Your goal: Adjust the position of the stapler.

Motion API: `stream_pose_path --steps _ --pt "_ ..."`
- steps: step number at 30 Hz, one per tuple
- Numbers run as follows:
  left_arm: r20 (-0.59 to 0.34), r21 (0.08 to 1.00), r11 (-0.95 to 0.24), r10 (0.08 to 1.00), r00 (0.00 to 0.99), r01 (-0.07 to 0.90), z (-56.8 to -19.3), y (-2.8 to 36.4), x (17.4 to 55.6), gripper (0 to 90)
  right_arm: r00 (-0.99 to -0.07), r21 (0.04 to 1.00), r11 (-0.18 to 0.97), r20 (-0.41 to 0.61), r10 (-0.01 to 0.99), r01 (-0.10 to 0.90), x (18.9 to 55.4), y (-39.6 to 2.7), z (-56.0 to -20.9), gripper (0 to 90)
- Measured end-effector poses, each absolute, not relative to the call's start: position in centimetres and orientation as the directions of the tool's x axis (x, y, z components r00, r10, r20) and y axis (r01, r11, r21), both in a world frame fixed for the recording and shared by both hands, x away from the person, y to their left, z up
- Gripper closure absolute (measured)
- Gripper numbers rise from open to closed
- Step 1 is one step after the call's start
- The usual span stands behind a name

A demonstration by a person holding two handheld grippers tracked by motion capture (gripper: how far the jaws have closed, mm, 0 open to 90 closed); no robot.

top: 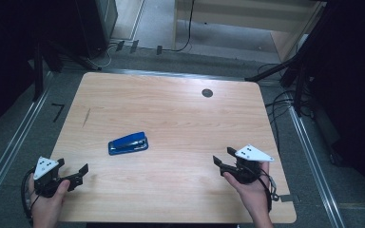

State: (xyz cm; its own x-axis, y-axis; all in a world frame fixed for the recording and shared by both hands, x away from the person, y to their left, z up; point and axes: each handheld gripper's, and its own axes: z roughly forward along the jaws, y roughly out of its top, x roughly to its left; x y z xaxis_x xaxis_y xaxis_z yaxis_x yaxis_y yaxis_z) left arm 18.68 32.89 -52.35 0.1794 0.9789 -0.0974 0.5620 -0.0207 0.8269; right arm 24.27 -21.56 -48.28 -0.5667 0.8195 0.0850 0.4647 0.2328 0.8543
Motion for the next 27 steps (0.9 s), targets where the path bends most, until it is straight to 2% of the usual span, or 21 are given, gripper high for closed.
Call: stream_pose_path --steps 9,27 --pt "-0.101 0.822 -0.021 0.978 0.182 0.569 -52.3 33.0 18.7 9.0 -0.681 0.835 0.353 0.036 0.731 0.423 26.6 -16.9 -47.2 34.4" --pt "-0.102 0.824 -0.021 0.977 0.185 0.566 -52.3 33.0 18.8 9.1 -0.804 0.805 0.464 0.026 0.595 0.370 30.1 -10.8 -45.3 35.7"
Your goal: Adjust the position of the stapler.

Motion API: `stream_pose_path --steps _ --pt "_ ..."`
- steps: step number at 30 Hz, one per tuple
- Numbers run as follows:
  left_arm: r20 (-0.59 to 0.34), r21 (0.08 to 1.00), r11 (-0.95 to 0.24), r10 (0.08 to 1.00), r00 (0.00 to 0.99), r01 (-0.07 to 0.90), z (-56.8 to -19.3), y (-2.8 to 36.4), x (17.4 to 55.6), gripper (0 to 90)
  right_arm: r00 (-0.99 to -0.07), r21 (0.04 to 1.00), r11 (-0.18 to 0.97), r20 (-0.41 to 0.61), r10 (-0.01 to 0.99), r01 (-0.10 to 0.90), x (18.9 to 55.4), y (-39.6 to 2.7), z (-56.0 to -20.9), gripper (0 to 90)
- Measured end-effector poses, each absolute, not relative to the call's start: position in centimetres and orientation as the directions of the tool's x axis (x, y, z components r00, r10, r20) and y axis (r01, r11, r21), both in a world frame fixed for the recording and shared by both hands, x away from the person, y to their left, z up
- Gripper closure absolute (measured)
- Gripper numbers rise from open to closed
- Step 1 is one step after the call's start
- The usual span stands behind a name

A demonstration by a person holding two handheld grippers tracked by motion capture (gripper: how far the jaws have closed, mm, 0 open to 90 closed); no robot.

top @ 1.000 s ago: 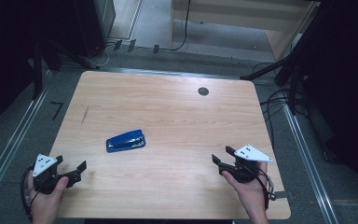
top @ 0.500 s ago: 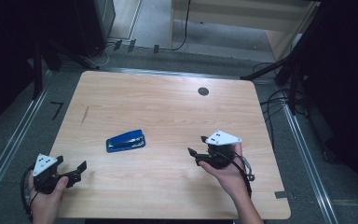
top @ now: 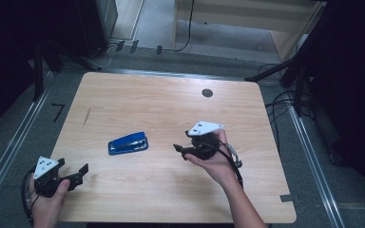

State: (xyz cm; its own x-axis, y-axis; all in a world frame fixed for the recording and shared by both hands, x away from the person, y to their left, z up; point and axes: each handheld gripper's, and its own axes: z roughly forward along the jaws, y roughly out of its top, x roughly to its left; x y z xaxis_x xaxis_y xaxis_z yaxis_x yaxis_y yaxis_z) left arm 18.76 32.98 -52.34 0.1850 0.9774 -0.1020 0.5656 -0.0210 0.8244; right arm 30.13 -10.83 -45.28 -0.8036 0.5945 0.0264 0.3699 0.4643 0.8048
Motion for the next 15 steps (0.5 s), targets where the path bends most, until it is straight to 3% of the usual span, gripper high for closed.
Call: stream_pose_path --steps 15 --pt "-0.109 0.823 -0.014 0.977 0.182 0.568 -52.4 32.9 18.9 9.3 -0.882 0.786 0.545 0.000 0.472 0.292 32.2 -6.0 -44.8 35.3"
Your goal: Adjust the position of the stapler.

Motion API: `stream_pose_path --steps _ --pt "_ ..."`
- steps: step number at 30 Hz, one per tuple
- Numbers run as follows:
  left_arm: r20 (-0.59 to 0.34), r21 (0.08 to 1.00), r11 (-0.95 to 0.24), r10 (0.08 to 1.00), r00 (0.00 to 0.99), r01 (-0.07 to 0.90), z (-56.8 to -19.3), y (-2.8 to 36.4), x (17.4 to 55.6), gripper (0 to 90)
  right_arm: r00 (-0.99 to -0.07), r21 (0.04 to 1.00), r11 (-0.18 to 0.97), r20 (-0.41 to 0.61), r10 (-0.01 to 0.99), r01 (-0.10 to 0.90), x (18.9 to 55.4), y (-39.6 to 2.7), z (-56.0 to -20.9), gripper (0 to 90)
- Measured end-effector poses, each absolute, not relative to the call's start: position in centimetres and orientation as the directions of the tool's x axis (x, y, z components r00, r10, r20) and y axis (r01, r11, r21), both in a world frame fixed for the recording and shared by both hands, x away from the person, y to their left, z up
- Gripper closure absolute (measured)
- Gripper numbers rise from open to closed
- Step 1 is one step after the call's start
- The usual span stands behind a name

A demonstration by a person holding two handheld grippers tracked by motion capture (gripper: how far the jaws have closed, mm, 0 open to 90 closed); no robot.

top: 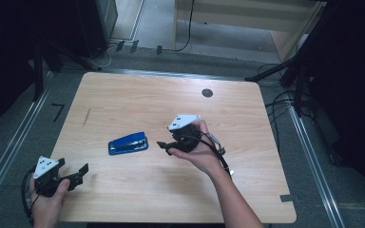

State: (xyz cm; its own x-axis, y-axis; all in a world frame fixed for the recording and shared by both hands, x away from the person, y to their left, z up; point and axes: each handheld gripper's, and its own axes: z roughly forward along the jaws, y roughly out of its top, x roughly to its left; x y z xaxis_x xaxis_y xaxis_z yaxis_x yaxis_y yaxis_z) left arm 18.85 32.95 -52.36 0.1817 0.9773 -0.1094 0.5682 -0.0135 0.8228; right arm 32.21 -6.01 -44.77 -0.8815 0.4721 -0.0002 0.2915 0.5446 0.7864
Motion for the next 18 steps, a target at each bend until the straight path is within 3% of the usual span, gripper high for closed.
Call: stream_pose_path --steps 18 --pt "-0.112 0.824 -0.013 0.977 0.184 0.567 -52.4 32.9 18.9 9.3 -0.929 0.757 0.605 0.005 0.369 0.245 34.5 -1.2 -45.4 37.1"
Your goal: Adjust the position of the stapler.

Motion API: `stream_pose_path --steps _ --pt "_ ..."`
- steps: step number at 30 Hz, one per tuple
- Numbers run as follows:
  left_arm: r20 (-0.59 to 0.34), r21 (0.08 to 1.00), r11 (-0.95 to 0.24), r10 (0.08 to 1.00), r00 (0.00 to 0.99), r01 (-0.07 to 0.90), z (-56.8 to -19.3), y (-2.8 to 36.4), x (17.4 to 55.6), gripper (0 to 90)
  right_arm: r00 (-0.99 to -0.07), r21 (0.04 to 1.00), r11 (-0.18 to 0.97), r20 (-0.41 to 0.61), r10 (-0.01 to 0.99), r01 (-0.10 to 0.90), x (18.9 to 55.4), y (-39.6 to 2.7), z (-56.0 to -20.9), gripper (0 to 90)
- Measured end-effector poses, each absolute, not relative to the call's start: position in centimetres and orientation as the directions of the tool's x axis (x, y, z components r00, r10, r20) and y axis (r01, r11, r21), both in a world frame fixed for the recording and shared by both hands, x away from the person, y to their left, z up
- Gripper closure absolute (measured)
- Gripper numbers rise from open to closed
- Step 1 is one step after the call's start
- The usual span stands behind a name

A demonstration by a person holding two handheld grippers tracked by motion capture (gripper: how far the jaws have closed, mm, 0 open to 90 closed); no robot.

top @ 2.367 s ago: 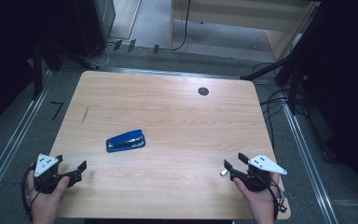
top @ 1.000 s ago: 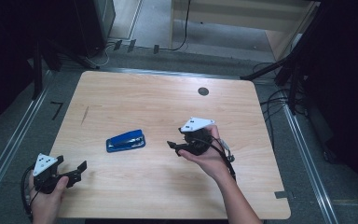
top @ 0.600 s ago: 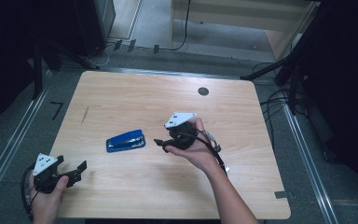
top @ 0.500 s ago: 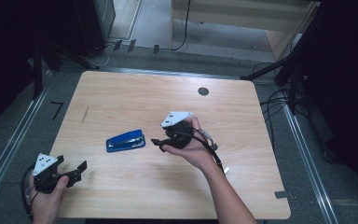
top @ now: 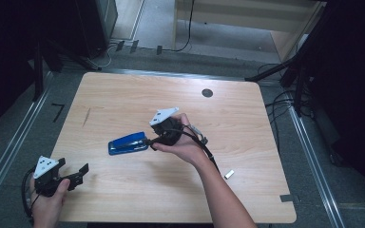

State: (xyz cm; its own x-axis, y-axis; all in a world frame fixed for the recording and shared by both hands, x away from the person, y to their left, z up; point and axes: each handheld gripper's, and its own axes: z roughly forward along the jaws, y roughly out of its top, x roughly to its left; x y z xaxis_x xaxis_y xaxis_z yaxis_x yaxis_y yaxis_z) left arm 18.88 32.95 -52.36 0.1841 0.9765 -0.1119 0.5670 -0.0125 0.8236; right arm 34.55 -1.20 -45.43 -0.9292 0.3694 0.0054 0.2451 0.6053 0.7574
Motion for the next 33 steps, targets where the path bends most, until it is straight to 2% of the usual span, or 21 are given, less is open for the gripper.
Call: stream_pose_path --steps 14,33 --pt "-0.102 0.825 -0.026 0.976 0.194 0.564 -52.4 32.9 18.8 9.4 -0.956 0.722 0.657 0.021 0.293 0.217 36.4 2.0 -47.7 37.5" --pt "-0.109 0.825 -0.024 0.974 0.201 0.564 -52.4 32.9 18.8 9.5 -0.976 0.675 0.713 0.055 0.211 0.192 38.2 5.0 -50.0 43.7"
